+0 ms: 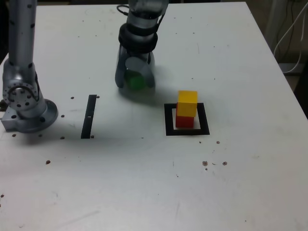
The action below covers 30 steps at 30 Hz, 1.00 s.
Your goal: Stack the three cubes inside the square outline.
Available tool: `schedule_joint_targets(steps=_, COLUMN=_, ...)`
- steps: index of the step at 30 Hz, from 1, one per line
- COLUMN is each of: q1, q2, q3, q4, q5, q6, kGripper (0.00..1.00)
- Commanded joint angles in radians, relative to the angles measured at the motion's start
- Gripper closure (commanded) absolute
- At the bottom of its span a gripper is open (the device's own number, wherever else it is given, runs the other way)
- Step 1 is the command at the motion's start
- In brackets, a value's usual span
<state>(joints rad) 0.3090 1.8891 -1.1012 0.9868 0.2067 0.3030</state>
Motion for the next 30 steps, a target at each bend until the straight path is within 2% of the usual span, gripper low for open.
schedule_joint_targets(steps=1, q1=-0.004, q2=-0.033, q3=-0.031, q4=0.043, q5=-0.005, q6=0.002, kGripper=0.69)
schedule_joint_targets(steps=8, q1=-0.056, q2=-0.109, q3=-0.210, q4=0.270, q5=-0.018, q6=-0.002, kGripper=0.69)
schedule_joint_targets(steps=16, q1=-0.171, q2=-0.110, q3=-0.415, q4=0.473, q5=-0.032, q6=-0.048, kGripper=0.69)
schedule_joint_targets(steps=23, q1=-0.340, q2=-0.052, q3=-0.579, q4=0.571, q5=-0.033, q6=-0.134, kGripper=0.69)
schedule_joint_targets(steps=30, q1=-0.476, q2=0.046, q3=-0.689, q4=0.598, q5=-0.055, q6=-0.205, kGripper=0.69)
